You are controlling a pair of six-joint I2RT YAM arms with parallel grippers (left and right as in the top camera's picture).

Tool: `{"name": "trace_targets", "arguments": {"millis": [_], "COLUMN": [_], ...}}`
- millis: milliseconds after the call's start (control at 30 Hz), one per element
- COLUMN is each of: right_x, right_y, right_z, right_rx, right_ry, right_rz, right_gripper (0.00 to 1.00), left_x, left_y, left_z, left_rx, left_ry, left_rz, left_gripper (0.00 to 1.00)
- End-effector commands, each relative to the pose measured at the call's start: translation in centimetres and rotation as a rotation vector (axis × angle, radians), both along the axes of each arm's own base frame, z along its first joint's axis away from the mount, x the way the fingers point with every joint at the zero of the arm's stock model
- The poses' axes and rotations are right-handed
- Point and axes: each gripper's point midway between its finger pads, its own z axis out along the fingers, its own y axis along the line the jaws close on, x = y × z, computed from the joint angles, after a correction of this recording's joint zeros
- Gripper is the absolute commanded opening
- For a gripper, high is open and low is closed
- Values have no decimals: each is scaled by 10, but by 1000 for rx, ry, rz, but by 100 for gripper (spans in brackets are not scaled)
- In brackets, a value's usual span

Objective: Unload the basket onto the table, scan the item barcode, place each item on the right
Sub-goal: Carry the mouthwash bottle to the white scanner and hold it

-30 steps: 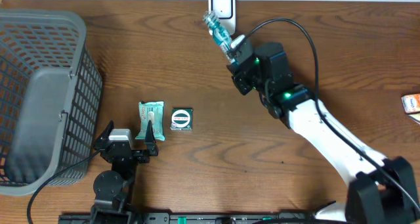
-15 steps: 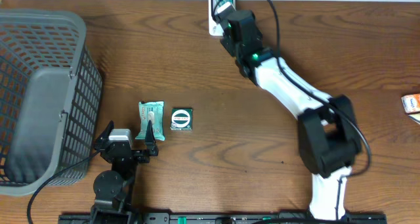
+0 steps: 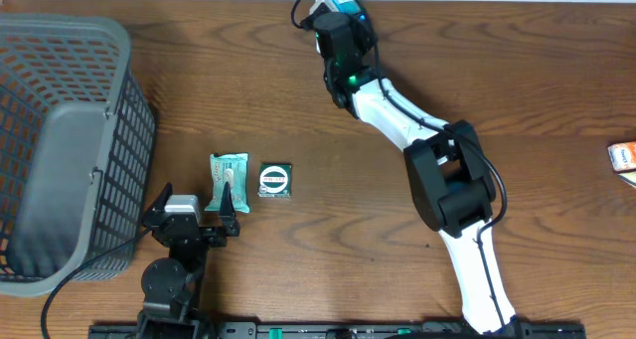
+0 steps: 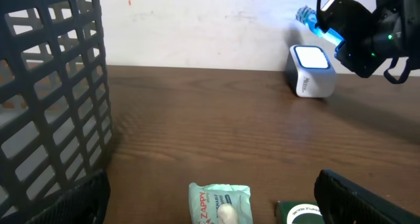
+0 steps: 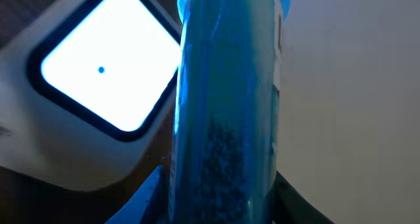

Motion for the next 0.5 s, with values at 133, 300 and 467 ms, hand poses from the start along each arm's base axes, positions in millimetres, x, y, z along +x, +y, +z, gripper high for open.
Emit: {"name": "trace_targets", "arguments": {"millis": [133,300,467], "right_x": [4,2,-3], "right_y": [-29,-65,-130], "right_z": [44,53,60], "right_rx": [-75,-112,-164], "right_ry": [-96,-127,-141], "right_rz": [-153,-292,-497], "right_gripper": [23,23,24], "left_x": [-1,-1,-1], "left_y": [3,3,3], "left_z": [-18,-18,-18], "left_rx": [11,11,11], "left_ry": [53,53,53], "left_rz": [12,12,12], "left_gripper": [98,98,98]}}
